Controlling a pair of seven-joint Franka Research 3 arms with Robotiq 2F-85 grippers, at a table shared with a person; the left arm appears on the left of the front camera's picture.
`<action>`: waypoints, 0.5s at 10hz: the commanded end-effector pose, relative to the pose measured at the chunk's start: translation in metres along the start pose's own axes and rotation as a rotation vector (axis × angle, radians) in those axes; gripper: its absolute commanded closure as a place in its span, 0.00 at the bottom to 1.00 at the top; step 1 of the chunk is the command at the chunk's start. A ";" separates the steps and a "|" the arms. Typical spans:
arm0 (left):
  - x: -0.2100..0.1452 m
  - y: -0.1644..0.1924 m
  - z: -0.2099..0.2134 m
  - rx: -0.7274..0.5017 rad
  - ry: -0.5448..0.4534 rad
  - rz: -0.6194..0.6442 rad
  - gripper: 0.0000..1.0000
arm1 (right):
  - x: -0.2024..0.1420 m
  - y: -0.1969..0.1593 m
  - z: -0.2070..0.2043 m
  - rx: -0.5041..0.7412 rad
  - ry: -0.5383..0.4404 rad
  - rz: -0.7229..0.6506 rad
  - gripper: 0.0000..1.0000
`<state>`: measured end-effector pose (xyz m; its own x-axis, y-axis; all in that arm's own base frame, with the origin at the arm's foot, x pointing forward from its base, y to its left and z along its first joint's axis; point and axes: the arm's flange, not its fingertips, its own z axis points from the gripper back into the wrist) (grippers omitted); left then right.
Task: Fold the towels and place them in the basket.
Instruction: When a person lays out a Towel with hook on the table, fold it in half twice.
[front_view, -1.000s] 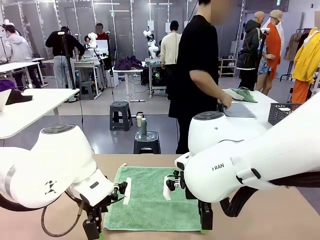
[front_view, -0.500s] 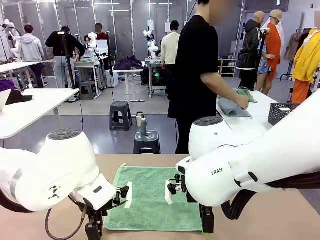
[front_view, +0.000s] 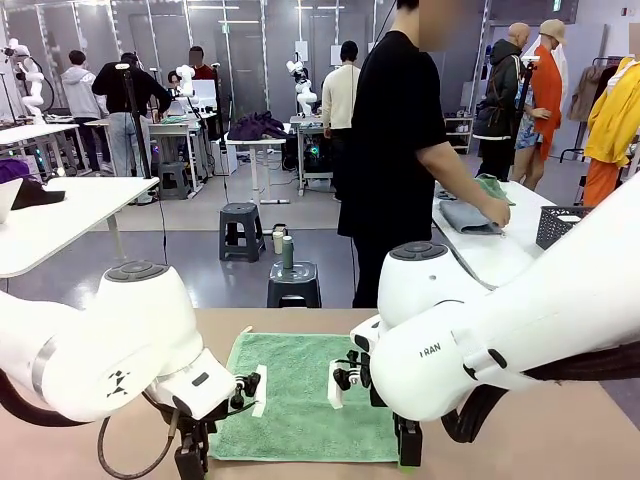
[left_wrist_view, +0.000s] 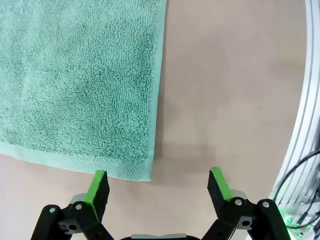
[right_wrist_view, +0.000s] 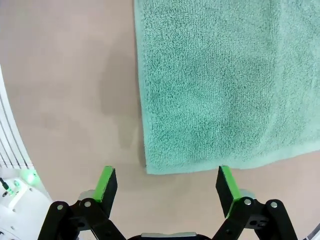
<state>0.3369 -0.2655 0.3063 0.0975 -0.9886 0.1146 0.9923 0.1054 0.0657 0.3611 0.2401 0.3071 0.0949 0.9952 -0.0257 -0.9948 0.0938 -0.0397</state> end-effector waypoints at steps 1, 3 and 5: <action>0.005 0.003 -0.005 0.016 0.007 0.000 0.00 | -0.004 0.000 -0.014 0.015 -0.020 0.017 0.00; 0.006 0.004 -0.008 0.008 0.011 -0.008 0.37 | -0.004 0.002 -0.021 0.026 -0.014 0.010 0.00; 0.004 0.004 -0.009 0.021 0.009 -0.005 0.94 | -0.005 0.003 -0.024 0.027 -0.021 0.013 0.00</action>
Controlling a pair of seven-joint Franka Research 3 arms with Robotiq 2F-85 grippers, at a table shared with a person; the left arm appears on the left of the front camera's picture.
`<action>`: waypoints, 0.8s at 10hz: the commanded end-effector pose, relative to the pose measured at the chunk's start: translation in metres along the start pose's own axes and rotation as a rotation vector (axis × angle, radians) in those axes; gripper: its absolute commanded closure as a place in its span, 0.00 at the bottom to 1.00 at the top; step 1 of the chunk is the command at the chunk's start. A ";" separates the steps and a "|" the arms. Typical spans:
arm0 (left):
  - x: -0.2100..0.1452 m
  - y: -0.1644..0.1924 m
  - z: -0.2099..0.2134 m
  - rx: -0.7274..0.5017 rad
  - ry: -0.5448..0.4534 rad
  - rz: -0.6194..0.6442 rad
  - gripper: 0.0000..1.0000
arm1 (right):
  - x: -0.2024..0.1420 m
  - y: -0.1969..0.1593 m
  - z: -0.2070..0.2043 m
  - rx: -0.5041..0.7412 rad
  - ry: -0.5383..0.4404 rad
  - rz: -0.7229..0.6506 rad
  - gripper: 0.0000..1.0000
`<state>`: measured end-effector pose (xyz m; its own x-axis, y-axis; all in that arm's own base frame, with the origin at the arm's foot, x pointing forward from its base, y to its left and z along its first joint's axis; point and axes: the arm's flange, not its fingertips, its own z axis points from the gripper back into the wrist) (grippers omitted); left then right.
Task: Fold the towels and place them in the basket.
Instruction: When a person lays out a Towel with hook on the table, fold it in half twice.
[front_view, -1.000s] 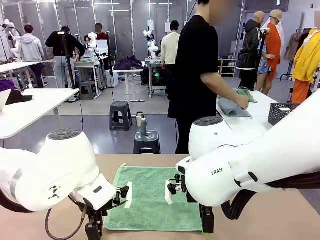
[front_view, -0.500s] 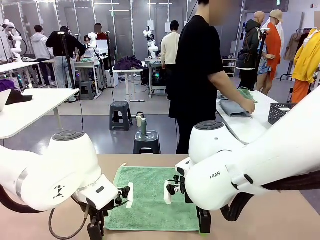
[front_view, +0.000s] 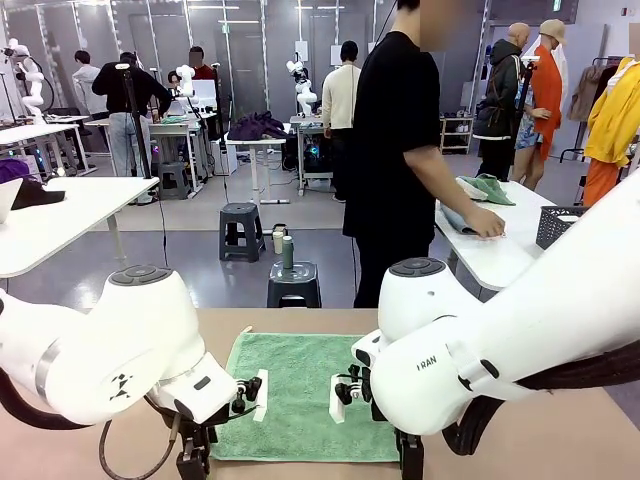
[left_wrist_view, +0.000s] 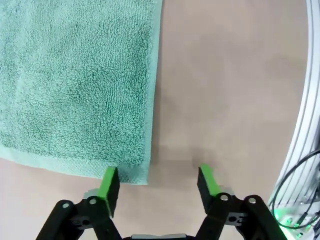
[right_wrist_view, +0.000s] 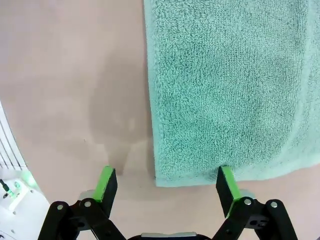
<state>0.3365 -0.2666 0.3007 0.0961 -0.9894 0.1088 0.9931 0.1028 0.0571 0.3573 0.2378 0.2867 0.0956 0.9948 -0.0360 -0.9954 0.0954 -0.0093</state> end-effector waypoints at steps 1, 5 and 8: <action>0.003 0.005 -0.005 0.038 0.000 -0.011 1.00 | -0.003 -0.001 -0.003 -0.005 -0.036 0.016 0.08; 0.001 0.014 -0.008 0.024 -0.044 -0.049 1.00 | -0.003 -0.001 -0.003 0.009 -0.056 0.014 0.85; 0.001 0.013 -0.003 0.006 -0.039 -0.045 1.00 | -0.005 -0.005 0.006 0.017 -0.061 0.004 1.00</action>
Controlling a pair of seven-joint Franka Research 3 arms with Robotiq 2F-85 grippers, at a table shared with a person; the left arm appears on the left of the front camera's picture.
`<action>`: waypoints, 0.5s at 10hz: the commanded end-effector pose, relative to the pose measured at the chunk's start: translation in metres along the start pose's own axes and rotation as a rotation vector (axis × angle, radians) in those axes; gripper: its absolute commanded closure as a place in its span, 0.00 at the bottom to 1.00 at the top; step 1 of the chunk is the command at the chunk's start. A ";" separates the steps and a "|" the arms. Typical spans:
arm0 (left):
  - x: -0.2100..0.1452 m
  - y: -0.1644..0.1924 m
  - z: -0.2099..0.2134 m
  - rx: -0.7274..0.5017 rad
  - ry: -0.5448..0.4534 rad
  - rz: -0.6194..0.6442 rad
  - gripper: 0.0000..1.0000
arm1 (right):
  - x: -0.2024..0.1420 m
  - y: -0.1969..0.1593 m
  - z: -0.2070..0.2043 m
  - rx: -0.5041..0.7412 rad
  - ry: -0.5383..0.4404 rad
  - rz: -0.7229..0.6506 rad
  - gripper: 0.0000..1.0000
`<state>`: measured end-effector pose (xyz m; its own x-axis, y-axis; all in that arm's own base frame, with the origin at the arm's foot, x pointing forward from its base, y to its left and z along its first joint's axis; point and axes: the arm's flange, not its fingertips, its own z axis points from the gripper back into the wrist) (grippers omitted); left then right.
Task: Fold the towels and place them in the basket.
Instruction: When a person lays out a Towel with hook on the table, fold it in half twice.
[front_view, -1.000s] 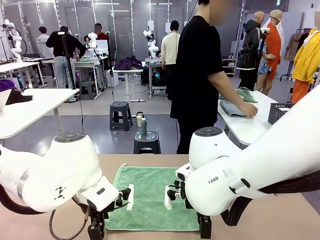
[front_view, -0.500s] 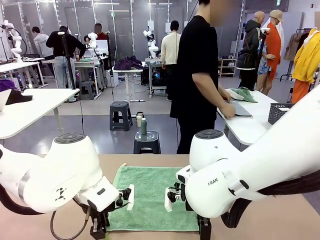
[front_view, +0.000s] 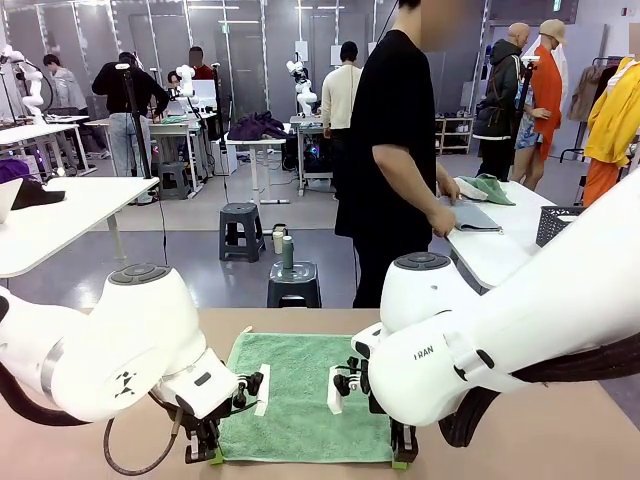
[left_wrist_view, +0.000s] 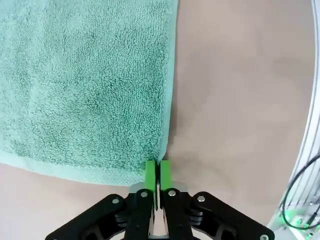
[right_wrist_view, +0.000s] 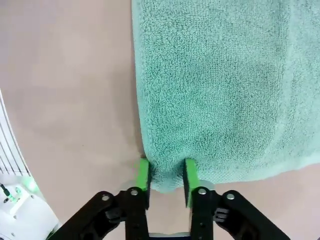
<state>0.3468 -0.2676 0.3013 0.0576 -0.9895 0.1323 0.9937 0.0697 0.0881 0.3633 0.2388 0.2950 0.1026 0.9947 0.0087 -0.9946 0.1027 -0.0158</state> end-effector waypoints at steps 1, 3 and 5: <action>-0.001 0.001 0.004 -0.030 -0.011 -0.011 1.00 | -0.008 -0.001 0.003 0.029 -0.019 0.003 1.00; 0.005 -0.001 0.019 -0.039 0.008 -0.046 1.00 | -0.009 -0.004 0.011 0.044 -0.022 -0.006 1.00; 0.008 -0.003 0.039 -0.034 0.007 -0.052 1.00 | -0.007 -0.003 0.028 0.055 -0.033 -0.018 1.00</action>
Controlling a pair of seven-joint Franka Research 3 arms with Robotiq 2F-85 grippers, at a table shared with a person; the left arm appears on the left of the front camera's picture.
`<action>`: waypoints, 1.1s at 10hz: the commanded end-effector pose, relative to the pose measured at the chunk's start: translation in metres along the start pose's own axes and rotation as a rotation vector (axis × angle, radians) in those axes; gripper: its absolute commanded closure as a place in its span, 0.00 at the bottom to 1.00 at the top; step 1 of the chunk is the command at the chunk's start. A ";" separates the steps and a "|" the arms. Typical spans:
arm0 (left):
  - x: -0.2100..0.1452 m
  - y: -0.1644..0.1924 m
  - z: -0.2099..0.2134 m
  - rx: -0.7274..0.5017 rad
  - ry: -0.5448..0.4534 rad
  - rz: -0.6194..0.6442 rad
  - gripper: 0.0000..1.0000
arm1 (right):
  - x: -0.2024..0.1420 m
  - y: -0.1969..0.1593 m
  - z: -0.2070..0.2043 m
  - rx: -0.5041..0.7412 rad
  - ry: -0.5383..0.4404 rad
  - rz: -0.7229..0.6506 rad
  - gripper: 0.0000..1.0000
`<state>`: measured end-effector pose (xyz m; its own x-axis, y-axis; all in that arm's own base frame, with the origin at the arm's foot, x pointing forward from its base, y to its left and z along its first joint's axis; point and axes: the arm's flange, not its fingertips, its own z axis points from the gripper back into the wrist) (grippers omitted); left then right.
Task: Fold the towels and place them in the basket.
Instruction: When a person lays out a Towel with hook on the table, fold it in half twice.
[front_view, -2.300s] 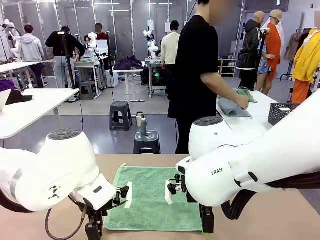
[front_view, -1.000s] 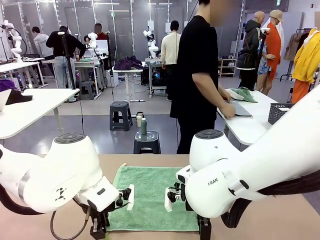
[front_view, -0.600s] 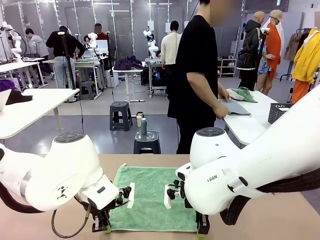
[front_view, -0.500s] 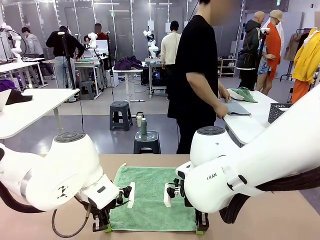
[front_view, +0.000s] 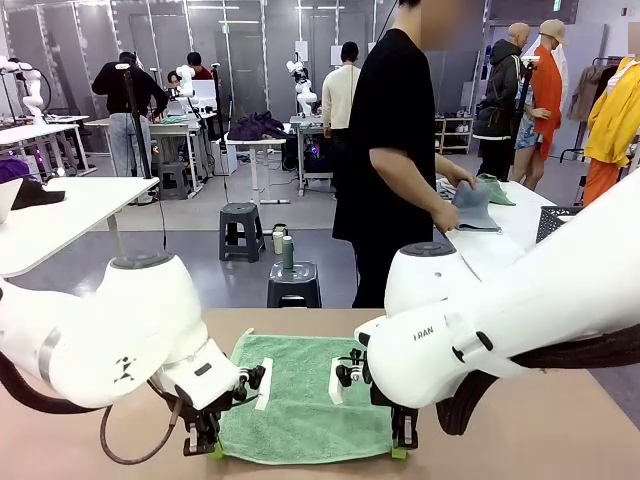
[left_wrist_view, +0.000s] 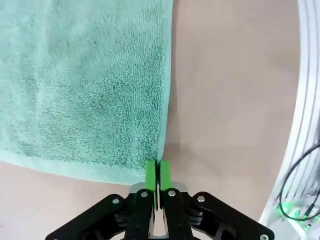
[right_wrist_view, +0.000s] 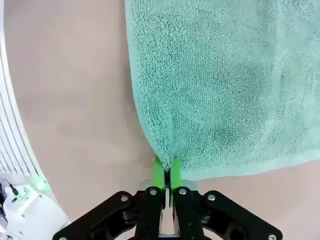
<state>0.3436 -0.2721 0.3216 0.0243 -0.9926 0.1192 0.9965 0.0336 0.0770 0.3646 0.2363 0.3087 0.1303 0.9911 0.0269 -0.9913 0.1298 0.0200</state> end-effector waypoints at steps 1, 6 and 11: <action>0.003 -0.002 0.037 -0.015 -0.028 -0.016 1.00 | -0.002 0.001 0.030 0.029 -0.044 0.019 1.00; 0.007 -0.005 0.095 0.014 -0.057 -0.047 1.00 | 0.000 0.009 0.100 -0.075 -0.086 0.018 1.00; 0.010 -0.005 0.091 0.032 -0.041 -0.034 1.00 | 0.003 0.008 0.101 -0.083 -0.081 0.012 1.00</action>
<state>0.3327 -0.2697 0.4138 -0.0149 -0.9874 0.1577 0.9936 0.0030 0.1126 0.3573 0.2361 0.4119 0.1165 0.9873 0.1081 -0.9904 0.1237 -0.0623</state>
